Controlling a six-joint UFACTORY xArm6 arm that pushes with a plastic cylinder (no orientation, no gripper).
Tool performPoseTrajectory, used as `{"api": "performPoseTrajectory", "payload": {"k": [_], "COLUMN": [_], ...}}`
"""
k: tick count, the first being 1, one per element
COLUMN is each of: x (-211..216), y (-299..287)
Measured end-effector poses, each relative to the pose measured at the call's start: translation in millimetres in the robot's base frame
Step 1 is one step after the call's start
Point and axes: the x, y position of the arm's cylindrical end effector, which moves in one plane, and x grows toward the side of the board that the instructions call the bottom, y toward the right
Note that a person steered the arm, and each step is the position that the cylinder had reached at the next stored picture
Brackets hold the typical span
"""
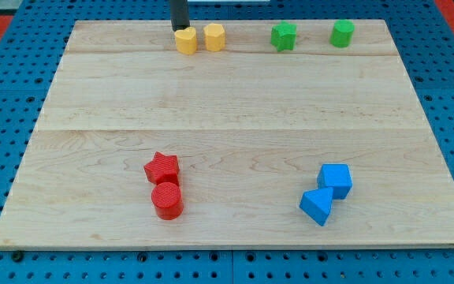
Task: Push the heart into the hexagon
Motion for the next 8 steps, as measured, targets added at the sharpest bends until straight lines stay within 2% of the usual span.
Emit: {"api": "performPoseTrajectory", "payload": {"k": [1,2,3,4,6,7,8], "x": [23,82,81,57,50,23,-1], "y": [-61,-58,11,32,14,-32,-41]}}
